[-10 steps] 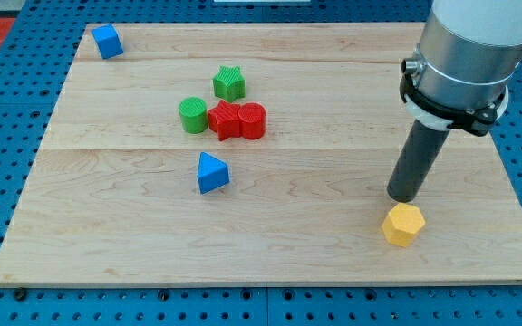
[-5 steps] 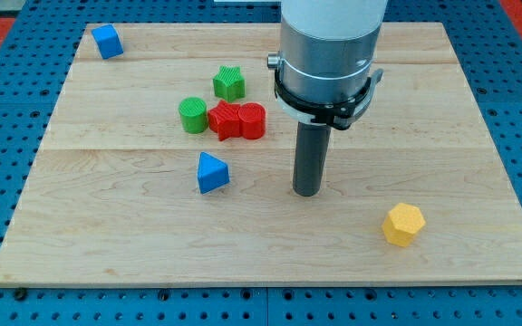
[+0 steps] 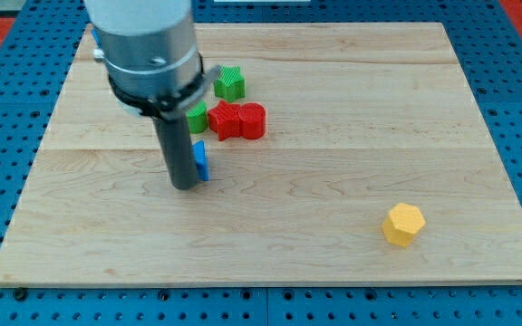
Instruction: Slide the blue triangle towards the center right
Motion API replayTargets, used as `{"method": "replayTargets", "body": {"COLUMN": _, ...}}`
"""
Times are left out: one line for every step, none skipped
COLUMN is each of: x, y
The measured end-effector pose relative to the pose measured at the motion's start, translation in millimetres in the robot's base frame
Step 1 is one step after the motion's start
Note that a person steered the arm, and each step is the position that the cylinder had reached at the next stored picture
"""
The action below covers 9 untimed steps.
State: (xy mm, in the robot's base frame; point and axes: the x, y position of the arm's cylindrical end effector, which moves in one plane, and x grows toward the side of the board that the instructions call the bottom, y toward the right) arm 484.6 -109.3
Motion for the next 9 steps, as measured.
{"method": "replayTargets", "body": {"x": -29, "y": -40}}
{"method": "replayTargets", "body": {"x": -49, "y": -21}}
{"method": "replayTargets", "body": {"x": -58, "y": -34}}
{"method": "replayTargets", "body": {"x": -33, "y": -38}}
{"method": "replayTargets", "body": {"x": -31, "y": -10}}
{"method": "replayTargets", "body": {"x": -27, "y": -8}}
{"method": "replayTargets", "body": {"x": -25, "y": -8}}
{"method": "replayTargets", "body": {"x": -23, "y": -10}}
{"method": "replayTargets", "body": {"x": -22, "y": -1}}
